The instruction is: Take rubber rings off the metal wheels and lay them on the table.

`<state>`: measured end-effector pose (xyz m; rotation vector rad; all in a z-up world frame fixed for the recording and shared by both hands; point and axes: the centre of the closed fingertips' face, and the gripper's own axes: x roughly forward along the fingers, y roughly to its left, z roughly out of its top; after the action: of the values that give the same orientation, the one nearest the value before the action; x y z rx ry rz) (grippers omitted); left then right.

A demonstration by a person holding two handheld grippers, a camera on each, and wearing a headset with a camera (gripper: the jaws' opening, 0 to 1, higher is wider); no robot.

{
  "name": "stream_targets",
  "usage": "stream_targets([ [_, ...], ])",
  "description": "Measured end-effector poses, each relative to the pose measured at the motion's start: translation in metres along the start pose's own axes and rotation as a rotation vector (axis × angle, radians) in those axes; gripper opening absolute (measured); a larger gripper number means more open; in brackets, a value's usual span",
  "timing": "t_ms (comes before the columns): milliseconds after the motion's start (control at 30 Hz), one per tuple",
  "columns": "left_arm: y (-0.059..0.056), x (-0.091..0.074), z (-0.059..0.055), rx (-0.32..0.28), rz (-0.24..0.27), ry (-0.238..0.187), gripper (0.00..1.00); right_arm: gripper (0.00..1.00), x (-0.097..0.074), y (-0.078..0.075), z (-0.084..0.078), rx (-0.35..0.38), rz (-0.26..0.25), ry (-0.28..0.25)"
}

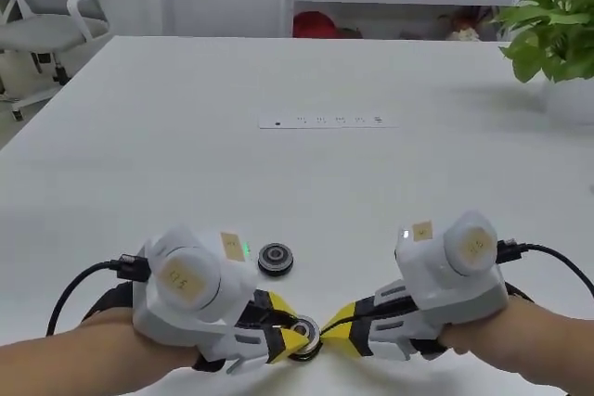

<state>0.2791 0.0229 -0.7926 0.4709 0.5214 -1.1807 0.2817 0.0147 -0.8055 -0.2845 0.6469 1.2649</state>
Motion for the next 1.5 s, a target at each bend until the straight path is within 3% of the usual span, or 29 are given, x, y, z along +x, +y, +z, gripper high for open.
stream_targets([
  [100,0.0,0.0,0.0,0.0,0.001,0.002,0.13,0.0,-0.001,-0.001,0.001,0.056,0.004,-0.017],
  [700,-0.001,-0.001,-0.001,0.0,0.008,0.01,0.13,0.0,-0.004,-0.004,0.01,0.201,0.007,-0.087],
  [1500,0.001,0.0,-0.001,0.0,0.025,0.022,0.13,0.0,-0.002,0.001,0.015,0.222,0.023,-0.1],
])
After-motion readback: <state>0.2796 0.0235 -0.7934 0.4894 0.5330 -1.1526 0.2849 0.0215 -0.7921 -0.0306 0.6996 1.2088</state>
